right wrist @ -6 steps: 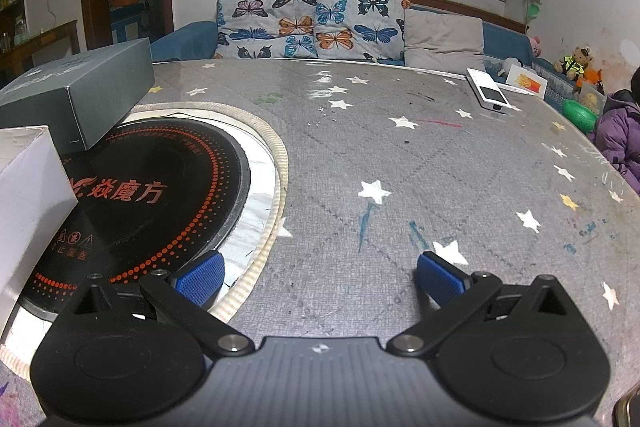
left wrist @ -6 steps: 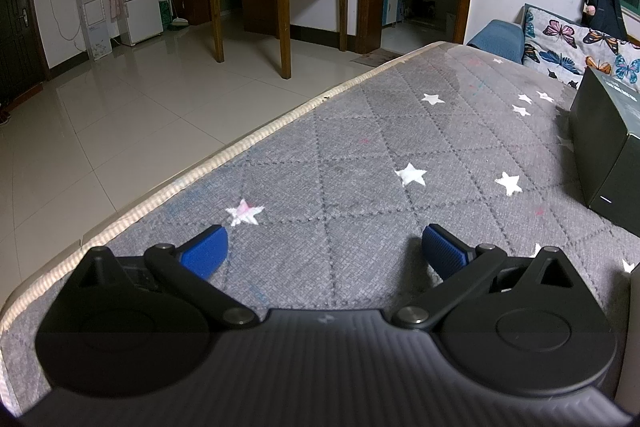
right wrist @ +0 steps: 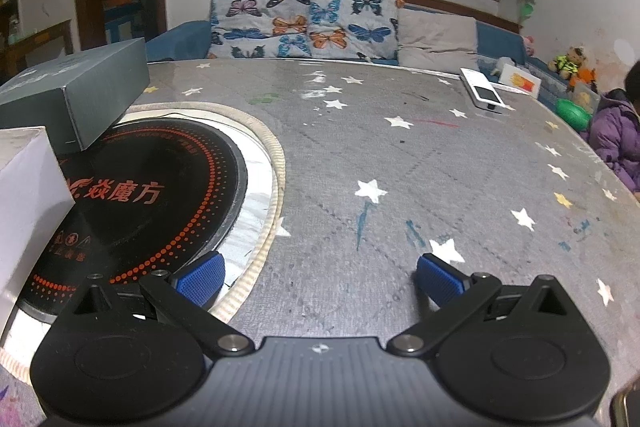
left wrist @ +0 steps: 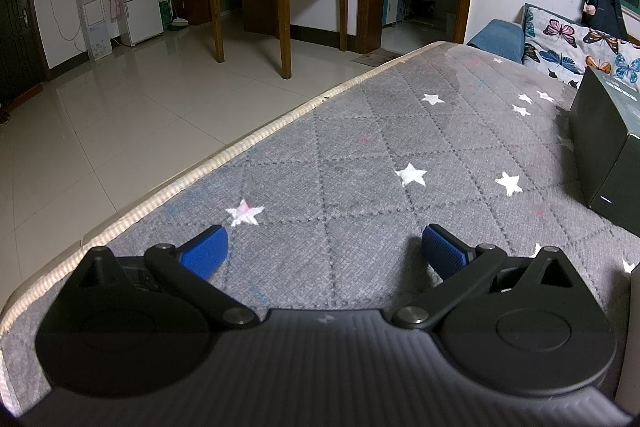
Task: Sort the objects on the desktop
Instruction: 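Move the left tool over the table toward the white box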
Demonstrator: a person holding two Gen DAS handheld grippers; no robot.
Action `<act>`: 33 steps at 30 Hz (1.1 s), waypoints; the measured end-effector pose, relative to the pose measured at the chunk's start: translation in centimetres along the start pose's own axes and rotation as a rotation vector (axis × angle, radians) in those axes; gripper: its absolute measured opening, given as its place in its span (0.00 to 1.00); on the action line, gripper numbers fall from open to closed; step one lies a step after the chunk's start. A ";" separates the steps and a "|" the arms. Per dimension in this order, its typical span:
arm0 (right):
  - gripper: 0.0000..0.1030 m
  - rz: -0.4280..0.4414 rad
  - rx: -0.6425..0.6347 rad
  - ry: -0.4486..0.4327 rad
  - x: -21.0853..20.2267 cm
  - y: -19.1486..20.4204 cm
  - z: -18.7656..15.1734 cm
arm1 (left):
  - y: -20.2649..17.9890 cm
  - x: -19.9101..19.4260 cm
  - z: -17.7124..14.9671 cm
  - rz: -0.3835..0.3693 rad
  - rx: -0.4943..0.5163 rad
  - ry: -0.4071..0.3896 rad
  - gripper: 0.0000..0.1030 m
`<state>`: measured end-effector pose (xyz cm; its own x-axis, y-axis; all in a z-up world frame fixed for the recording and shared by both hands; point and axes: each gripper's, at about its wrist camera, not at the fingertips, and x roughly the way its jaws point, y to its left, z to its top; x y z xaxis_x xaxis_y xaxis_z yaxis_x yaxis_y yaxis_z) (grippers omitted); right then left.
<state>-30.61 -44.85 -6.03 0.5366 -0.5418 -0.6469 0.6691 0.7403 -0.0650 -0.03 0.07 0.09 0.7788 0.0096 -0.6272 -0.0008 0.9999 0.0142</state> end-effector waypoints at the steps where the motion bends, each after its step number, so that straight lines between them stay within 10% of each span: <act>1: 1.00 -0.007 -0.006 0.003 -0.1 0.2 0.0 | 0.0 0.0 0.0 0.000 0.000 0.000 1.00; 33: 1.00 0.031 -0.113 0.030 -7.7 5.2 -2.5 | 0.0 -5.8 -2.6 -0.164 0.126 0.066 1.00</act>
<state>-32.51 -35.82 -3.25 0.5397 -0.5071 -0.6720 0.5894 0.7975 -0.1284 -6.12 0.05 1.70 0.7191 -0.1482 -0.6789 0.2041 0.9789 0.0026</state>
